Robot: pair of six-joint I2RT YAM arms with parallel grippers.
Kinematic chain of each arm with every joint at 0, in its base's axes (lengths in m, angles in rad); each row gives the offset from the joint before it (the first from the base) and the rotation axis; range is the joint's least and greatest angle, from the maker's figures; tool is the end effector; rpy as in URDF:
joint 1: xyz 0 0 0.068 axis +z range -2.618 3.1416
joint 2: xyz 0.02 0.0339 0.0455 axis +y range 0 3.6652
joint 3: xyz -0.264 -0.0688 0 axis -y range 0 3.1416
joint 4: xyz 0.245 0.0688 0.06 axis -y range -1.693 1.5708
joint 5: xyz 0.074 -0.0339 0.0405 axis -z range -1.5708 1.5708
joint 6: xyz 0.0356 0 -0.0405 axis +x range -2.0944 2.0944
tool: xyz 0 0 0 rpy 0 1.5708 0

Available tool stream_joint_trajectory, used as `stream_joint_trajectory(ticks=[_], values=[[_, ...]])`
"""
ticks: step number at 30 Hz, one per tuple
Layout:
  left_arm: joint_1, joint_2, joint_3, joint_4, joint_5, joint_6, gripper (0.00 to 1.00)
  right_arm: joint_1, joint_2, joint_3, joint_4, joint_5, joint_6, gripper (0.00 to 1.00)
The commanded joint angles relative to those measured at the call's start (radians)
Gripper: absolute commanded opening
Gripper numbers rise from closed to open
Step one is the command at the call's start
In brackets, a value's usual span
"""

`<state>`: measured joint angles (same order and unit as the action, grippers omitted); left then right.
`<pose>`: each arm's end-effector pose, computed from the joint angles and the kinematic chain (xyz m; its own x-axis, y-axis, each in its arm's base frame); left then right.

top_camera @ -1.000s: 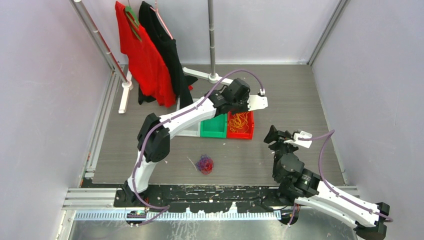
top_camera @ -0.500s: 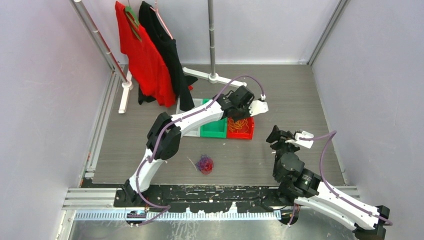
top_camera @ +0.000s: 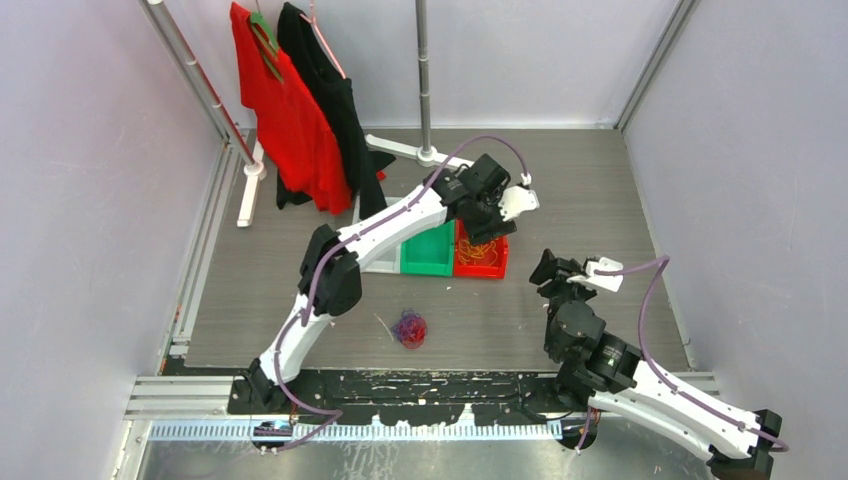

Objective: Untangle the cables

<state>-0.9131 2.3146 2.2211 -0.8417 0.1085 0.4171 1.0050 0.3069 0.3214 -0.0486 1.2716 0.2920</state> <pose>0.3107 -0.4085 0.2566 -0.1151 0.8078 -0.5781 0.9545 0.2511 0.1608 0.0807 0.0635 0.2539 0.0582 0.2500 -0.9665 0.2573 0.9317 0.2565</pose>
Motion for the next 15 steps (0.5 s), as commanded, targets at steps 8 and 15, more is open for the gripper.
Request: stream_joint_trajectory(ticks=[8, 15], values=[[0.091, -0.158, 0.052, -0.274, 0.264, -0.021, 0.98, -0.011, -0.001, 0.092, -0.047, -0.048, 0.037, 0.58], [0.129, -0.323, -0.041, -0.469, 0.321, 0.057, 1.0, -0.022, 0.093, 0.118, -0.055, -0.153, 0.07, 0.64]])
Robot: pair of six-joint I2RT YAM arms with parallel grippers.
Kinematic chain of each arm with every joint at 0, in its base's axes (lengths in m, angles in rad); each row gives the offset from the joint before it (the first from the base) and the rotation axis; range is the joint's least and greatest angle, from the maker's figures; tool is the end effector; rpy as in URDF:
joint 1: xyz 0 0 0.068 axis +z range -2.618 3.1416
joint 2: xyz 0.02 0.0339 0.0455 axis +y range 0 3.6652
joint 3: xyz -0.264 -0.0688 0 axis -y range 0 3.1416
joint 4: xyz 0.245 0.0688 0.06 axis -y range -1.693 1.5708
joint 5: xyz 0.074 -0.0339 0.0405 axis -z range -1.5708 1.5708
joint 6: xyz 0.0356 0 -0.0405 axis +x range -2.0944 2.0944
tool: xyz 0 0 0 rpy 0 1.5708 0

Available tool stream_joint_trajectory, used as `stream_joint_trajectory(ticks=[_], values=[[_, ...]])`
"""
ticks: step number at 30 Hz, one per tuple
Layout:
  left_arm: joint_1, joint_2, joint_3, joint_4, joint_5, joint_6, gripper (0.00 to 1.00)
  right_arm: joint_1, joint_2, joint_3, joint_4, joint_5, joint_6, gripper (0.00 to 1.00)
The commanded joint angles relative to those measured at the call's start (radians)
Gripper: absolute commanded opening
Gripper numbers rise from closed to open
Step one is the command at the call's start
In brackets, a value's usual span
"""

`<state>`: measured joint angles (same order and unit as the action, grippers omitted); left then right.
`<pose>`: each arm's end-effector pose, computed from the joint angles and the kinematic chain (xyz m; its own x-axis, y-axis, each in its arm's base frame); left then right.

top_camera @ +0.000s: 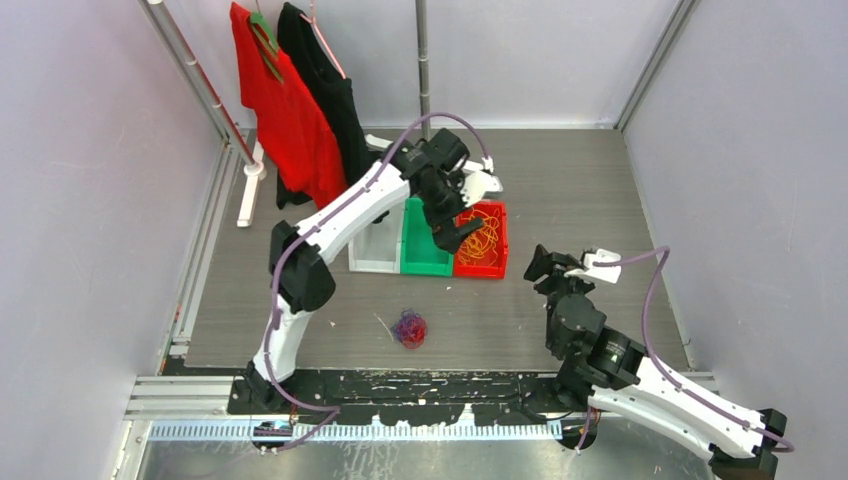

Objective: Untangle the cables

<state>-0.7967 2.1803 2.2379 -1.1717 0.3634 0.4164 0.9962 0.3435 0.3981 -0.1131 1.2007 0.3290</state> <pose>0.3122 -0.3375 0.3077 -0.2592 0.8059 -0.5323 0.9652 0.2355 -0.1134 0.0819 0.0655 0.2706 0.0353 0.2695 -0.9624 0.2016 0.9412 0.2710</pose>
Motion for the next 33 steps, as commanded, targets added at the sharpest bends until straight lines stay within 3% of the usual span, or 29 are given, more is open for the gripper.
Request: stream_joint_trajectory(ticks=[1, 5, 9, 15, 22, 27, 33], values=[[0.014, -0.227, -0.115, -0.146, 0.062, 0.066, 1.0, -0.021, 0.08, 0.044, 0.021, -0.109, 0.038, 0.64], [0.025, -0.407, -0.387, -0.138, 0.071, 0.083, 1.0, -0.102, 0.232, 0.07, 0.082, -0.278, 0.071, 0.63], [0.044, -0.582, -0.655, -0.054, 0.097, 0.073, 0.99, -0.263, 0.427, 0.134, 0.116, -0.545, 0.125, 0.6], [0.046, -0.668, -0.847, 0.009, 0.115, 0.02, 0.92, -0.451, 0.782, 0.289, 0.177, -0.807, 0.151, 0.52], [0.063, -0.685, -0.901, 0.048, 0.139, 0.007, 0.88, -0.464, 1.04, 0.385, 0.23, -0.844, 0.124, 0.37], [0.063, -0.667, -0.942, 0.096, 0.151, -0.047, 0.88, -0.464, 1.15, 0.374, 0.265, -0.86, 0.144, 0.33], [0.063, -0.655, -1.033, 0.219, 0.206, -0.095, 0.79, -0.464, 1.139, 0.373, 0.276, -0.868, 0.131, 0.31]])
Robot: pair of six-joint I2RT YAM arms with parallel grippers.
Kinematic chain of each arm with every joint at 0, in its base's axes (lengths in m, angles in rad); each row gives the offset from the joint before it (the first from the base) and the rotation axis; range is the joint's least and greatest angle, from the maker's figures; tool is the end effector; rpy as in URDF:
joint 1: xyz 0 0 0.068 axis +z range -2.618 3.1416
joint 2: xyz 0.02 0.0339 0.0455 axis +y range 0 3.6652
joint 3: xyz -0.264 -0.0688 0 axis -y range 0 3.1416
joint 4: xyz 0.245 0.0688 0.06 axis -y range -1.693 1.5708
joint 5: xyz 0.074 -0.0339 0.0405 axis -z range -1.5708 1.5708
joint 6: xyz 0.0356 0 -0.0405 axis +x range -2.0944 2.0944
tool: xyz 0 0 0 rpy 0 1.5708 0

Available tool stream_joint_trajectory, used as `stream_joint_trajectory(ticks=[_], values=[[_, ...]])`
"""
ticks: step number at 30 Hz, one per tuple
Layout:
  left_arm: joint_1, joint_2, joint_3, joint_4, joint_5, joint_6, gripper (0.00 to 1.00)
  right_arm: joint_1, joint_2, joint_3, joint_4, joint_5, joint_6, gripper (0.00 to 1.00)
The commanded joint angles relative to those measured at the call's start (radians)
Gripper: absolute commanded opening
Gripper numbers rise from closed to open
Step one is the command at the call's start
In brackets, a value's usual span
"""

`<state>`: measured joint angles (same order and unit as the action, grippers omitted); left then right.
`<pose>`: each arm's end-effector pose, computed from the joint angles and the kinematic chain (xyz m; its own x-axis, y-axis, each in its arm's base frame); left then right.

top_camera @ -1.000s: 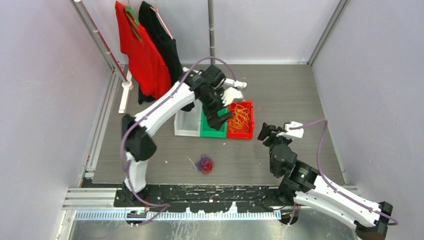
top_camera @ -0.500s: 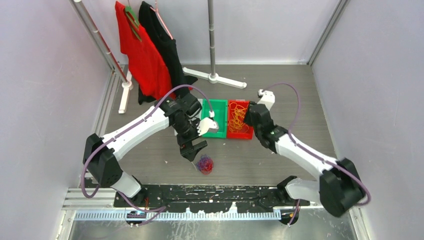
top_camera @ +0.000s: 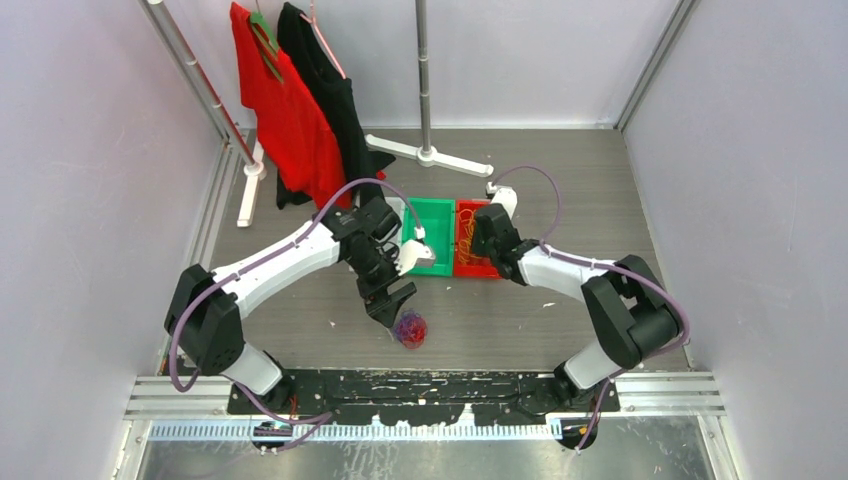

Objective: Untangle the cables

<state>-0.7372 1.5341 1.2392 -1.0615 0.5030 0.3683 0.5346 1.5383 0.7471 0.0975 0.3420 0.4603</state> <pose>0.1991 -0.2040 0.2607 -0.4355 0.8215 -0.3681 0.8807 0.3044 -0.3628 0.2720 0.1472 0.1765 -0.6076 0.1266 -0.7841 0.0132 0.9887 0.1494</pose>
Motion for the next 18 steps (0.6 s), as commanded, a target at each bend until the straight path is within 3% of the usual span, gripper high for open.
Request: stream_joint_trajectory(ticks=[1, 3, 6, 10, 18], values=[[0.002, 0.001, -0.038, 0.119, 0.072, -0.054, 0.77, -0.002, -0.076, 0.033, 0.054, -0.009, -0.007, 0.31], [0.002, 0.025, -0.038, 0.137, 0.08, -0.071, 0.7, -0.002, -0.132, 0.054, 0.021, -0.015, -0.02, 0.35], [0.002, 0.054, -0.039, 0.17, 0.084, -0.106, 0.6, -0.001, -0.256, 0.053, -0.026, -0.088, -0.014, 0.51], [0.002, 0.04, -0.062, 0.212, 0.144, -0.138, 0.58, 0.048, -0.442, -0.067, -0.034, -0.123, 0.004, 0.65], [0.001, 0.054, -0.044, 0.267, 0.157, -0.173, 0.59, 0.17, -0.699, -0.263, -0.083, -0.158, 0.071, 0.67]])
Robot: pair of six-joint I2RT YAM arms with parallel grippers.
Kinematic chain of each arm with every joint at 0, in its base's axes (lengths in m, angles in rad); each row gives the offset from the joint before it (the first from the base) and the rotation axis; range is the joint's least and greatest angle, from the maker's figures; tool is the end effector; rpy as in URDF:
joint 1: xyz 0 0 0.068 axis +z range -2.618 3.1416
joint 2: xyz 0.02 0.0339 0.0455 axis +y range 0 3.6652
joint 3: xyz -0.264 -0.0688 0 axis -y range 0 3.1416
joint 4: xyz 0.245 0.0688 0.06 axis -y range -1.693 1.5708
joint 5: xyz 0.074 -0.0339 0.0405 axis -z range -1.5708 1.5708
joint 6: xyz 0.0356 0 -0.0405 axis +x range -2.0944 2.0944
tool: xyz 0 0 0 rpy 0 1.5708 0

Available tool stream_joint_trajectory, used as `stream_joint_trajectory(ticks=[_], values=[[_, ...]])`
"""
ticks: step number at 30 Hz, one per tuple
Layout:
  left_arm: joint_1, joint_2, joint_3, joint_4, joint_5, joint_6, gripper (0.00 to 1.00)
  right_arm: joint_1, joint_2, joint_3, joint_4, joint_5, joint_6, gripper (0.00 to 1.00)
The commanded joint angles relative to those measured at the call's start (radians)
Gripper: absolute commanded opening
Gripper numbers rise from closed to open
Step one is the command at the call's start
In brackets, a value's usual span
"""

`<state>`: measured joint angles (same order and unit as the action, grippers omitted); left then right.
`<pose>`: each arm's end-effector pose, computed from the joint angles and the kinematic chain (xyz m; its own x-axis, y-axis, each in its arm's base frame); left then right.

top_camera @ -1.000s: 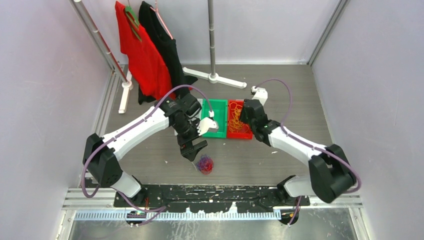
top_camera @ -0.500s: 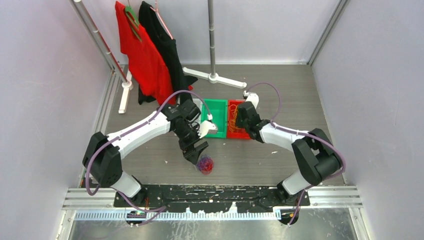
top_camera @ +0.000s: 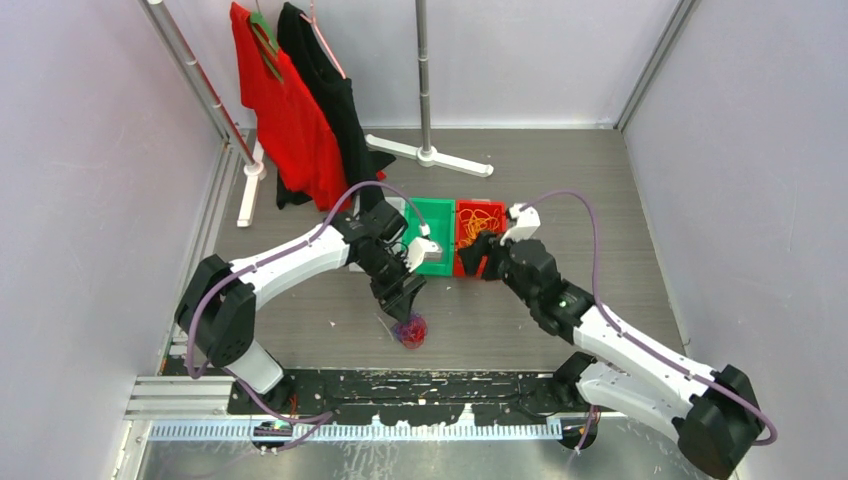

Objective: Untangle the cables

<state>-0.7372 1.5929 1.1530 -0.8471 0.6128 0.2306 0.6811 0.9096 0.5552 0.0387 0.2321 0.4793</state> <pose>0.2098 -0.2181 0.2284 -0.5390 0.7419 -0.3988 0.8139 0.3367 -0.4735 0.1697 0.1270 0.2594 -0.4183 0.2387 -0.8764 -0.2818 0.8832 0.3750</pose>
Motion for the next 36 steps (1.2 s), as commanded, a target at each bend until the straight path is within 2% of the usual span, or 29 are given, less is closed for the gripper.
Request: stream_joint_trajectory(ticks=[1, 4, 7, 10, 13, 20, 25, 28, 36], values=[[0.001, 0.006, 0.053, 0.044, 0.038, -0.034, 0.58, 0.029, -0.096, -0.094, -0.015, -0.086, 0.073, 0.66], [0.017, 0.009, 0.048, 0.03, 0.024, -0.023, 0.46, 0.089, -0.131, -0.125, 0.0, -0.123, 0.104, 0.63], [0.05, -0.011, 0.005, 0.043, 0.044, -0.023, 0.37, 0.239, -0.136, -0.13, 0.016, -0.04, 0.122, 0.64], [0.076, -0.028, -0.03, 0.052, 0.075, -0.028, 0.35, 0.423, -0.091, -0.104, 0.04, 0.069, 0.132, 0.65], [0.083, -0.046, -0.059, 0.063, 0.094, -0.046, 0.37, 0.512, 0.005, -0.047, 0.041, 0.143, 0.134, 0.64], [0.102, -0.103, -0.078, 0.041, 0.07, -0.048, 0.44, 0.556, 0.268, 0.076, 0.022, 0.201, 0.142, 0.49], [0.11, -0.143, -0.1, 0.043, 0.074, -0.045, 0.49, 0.557, 0.307, 0.108, 0.017, 0.207, 0.149, 0.42], [0.111, -0.144, -0.111, 0.055, 0.074, -0.044, 0.5, 0.557, 0.328, 0.138, -0.044, 0.185, 0.156, 0.39], [0.11, -0.129, -0.102, 0.059, 0.083, -0.043, 0.51, 0.557, 0.351, 0.127, -0.087, 0.097, 0.18, 0.38]])
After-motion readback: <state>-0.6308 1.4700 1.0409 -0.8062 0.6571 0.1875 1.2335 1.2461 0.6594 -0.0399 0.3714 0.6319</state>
